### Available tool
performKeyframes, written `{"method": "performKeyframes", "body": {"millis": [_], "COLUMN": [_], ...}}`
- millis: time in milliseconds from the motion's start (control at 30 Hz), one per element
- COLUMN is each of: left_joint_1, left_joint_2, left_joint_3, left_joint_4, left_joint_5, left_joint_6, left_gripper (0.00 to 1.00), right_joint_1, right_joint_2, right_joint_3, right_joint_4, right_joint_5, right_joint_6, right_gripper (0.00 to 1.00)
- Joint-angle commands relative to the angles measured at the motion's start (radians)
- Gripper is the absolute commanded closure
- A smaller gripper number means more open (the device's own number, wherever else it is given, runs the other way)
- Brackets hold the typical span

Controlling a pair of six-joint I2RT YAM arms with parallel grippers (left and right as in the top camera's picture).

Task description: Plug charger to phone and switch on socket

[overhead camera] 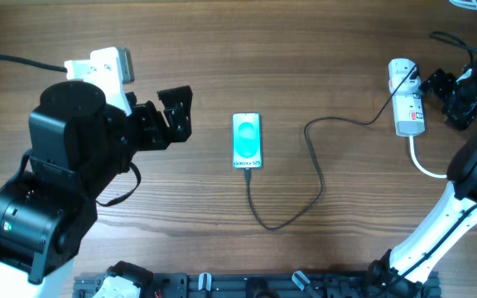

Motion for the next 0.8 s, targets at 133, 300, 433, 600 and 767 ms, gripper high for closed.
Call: {"method": "performKeyframes", "body": {"millis": [133,300,433,600,767], "left_joint_1": [0.0,0.0,0.0,0.0,0.0], "left_joint_2": [0.002,0.002,0.002,0.002,0.002], "left_joint_3": [0.003,0.003,0.003,0.003,0.003], "left_joint_4": [-0.001,-0.001,-0.001,-0.001,-0.001], "left_joint_5": [-0.014,-0.014,-0.014,-0.014,-0.014], "left_joint_6": [0.002,0.002,0.002,0.002,0.002], "left_gripper": [0.0,0.0,0.0,0.0,0.0], "right_joint_1": [0.018,0.019,0.019,0.014,0.005], "right_joint_2": [0.042,0.042,0.042,0.027,-0.051], "right_joint_3": [-0.017,-0.017,-0.017,-0.017,-0.017], "right_joint_4": [-0.035,-0.037,-0.066,-0.112,-0.141], "right_joint_5": [-0.047,-0.047,-0.047,-0.042,-0.038], "right_joint_6": [-0.033,-0.047,-0.043,-0.037,0.01], "right_gripper": [0.0,0.0,0.0,0.0,0.0]}}
